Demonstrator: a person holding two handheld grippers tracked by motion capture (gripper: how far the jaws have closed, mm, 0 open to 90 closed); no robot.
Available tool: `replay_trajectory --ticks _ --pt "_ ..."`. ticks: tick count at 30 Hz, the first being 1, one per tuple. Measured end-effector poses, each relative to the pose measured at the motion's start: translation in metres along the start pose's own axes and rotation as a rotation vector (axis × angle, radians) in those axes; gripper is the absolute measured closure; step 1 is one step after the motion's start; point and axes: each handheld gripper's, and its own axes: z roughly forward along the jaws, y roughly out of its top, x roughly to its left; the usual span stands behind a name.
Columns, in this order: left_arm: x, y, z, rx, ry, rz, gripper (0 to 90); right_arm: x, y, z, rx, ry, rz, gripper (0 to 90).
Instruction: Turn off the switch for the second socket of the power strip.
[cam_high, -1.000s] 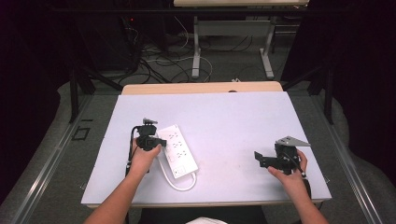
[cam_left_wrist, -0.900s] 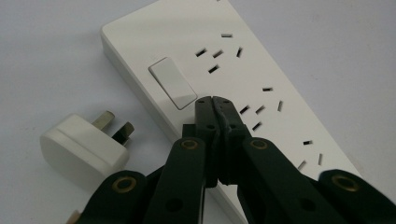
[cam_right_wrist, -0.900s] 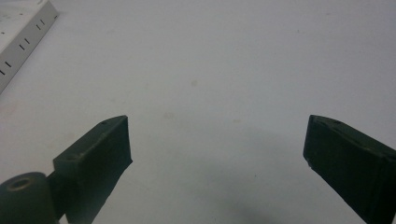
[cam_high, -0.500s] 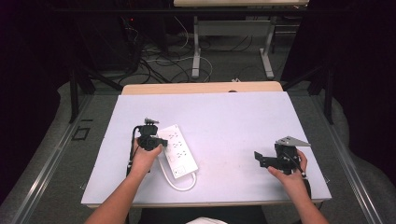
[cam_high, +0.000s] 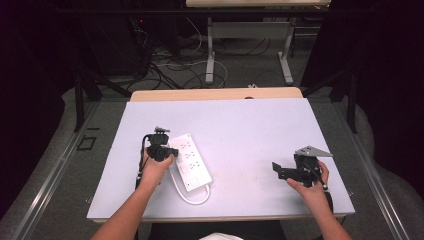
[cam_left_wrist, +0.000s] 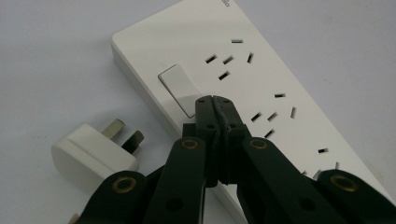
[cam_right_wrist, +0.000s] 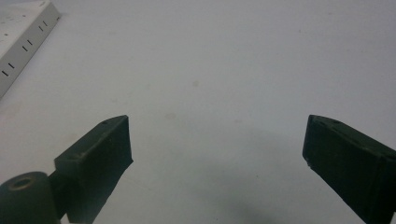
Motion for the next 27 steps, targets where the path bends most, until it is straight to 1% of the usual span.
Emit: replay_trajectory --ticks 2,5,11,14,15,16,19,20,21,22,23,26,27 --pt "0.0005 -0.0005 0.0007 -0.011 -0.004 -0.013 90.0 -0.0002 0.0000 0.0000 0.000 -0.001 -0.001 7.6" --pt "0.0009 -0.0002 0.0005 -0.008 -0.007 -0.013 90.0 0.0003 0.0000 -0.0002 0.005 0.003 0.010 7.6" --pt "0.0005 0.0003 0.0008 -0.011 -0.004 -0.007 89.9 0.0002 0.0001 0.0001 0.002 0.001 0.011 8.0" --pt "0.0004 0.0005 0.0008 -0.016 -0.003 -0.007 87.8 -0.0001 -0.0003 0.0006 0.000 -0.005 0.015 8.0" --pt "0.0005 0.0007 0.0007 -0.017 -0.005 -0.008 87.2 -0.0012 -0.0002 0.0004 0.002 -0.003 0.006 8.0" --pt "0.0008 0.0009 0.0004 -0.020 0.003 0.000 86.5 -0.0014 -0.0002 0.0004 0.002 -0.002 0.009 8.0" --pt "0.0001 0.0013 -0.0001 -0.026 -0.006 -0.001 84.3 -0.0019 -0.0001 0.0010 0.001 -0.003 0.017 8.0" --pt "-0.0001 0.0015 -0.0007 -0.024 -0.005 0.002 83.2 -0.0019 -0.0001 0.0012 0.001 -0.003 0.019 8.1" --pt "0.0001 0.0022 -0.0022 -0.011 -0.014 0.010 82.4 -0.0022 -0.0002 0.0014 0.001 -0.003 0.016 8.2" --pt "-0.0005 0.0018 -0.0018 -0.028 -0.012 0.010 81.5 -0.0020 -0.0002 0.0015 0.002 -0.003 0.019 8.2" --pt "-0.0015 0.0021 -0.0031 -0.034 -0.011 0.015 80.6 -0.0025 -0.0002 0.0016 0.002 -0.003 0.015 8.2" --pt "-0.0016 0.0034 -0.0068 -0.021 -0.019 0.024 77.8 -0.0026 -0.0004 0.0019 0.003 -0.004 0.013 8.2" --pt "-0.0022 0.0032 -0.0071 -0.038 -0.017 0.025 77.8 -0.0026 -0.0004 0.0019 0.003 -0.004 0.013 8.2"
